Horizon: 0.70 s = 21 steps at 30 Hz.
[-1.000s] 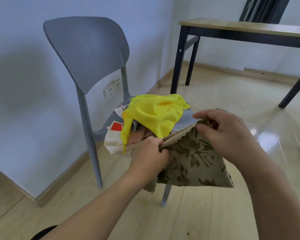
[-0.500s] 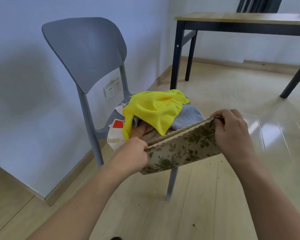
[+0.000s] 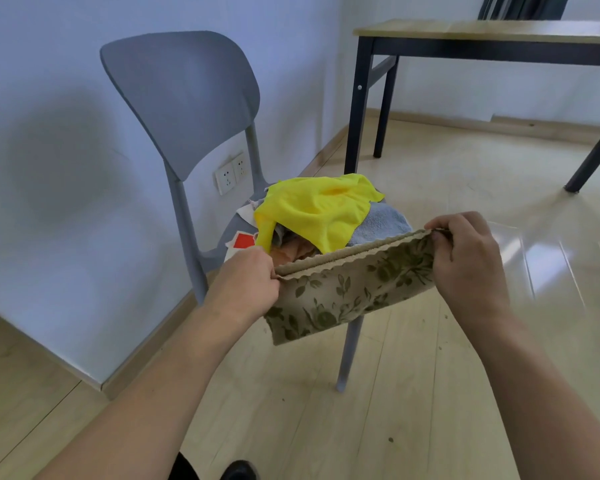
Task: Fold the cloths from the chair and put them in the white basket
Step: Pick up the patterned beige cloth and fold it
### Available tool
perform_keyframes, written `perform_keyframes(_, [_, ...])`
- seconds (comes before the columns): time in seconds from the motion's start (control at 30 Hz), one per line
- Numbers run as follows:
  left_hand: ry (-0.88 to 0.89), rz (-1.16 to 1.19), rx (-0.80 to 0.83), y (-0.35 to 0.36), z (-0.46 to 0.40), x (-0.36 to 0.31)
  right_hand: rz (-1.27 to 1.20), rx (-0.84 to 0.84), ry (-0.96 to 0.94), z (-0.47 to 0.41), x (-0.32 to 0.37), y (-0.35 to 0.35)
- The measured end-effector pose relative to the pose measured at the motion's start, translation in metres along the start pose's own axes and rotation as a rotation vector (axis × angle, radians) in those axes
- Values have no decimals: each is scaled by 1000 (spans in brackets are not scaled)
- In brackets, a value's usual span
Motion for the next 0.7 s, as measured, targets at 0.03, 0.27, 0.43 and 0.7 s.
perform_keyframes(0.03, [-6,-10,-11,-2,-1,1,-1,3,-2,1,0,1])
perform_keyframes(0.27, [-123,94,87,-2,-1,14,-30,147,287,11,-30,23])
perform_keyframes(0.43, [-162,308,305,2,6,25,2,172,240,11,-27,31])
perform_keyframes(0.7, [-199,702,555,6,23,14,10,151,129,12,-22,44])
Point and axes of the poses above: each hand's wrist, its own z-axis away from the middle knuckle, its own y-axis out of the palm, x = y × z, the point moved 7 cm from there along -z, towards the middle knuckle, and after that the axes turned 15 degrees about -x, right-handed, at the moved point
